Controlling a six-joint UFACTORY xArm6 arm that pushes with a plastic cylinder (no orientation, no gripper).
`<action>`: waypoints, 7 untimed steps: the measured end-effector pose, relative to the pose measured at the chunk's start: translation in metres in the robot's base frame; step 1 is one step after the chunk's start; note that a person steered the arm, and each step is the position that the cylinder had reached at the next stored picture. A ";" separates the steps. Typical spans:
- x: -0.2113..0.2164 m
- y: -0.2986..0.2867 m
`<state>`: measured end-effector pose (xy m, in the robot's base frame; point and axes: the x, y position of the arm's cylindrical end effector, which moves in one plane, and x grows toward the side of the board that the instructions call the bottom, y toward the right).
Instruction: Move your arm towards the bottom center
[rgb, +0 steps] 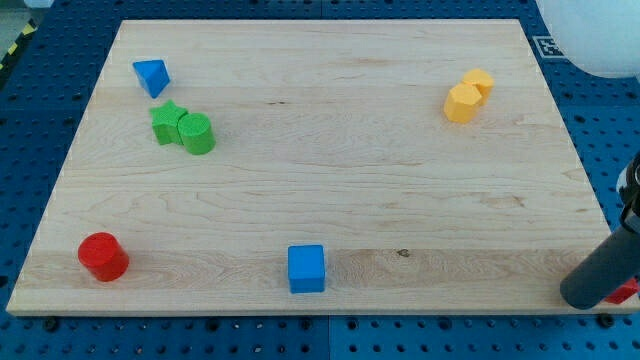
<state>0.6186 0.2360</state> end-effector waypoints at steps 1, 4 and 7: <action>-0.001 -0.025; -0.005 -0.130; -0.024 -0.121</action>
<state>0.5941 0.1155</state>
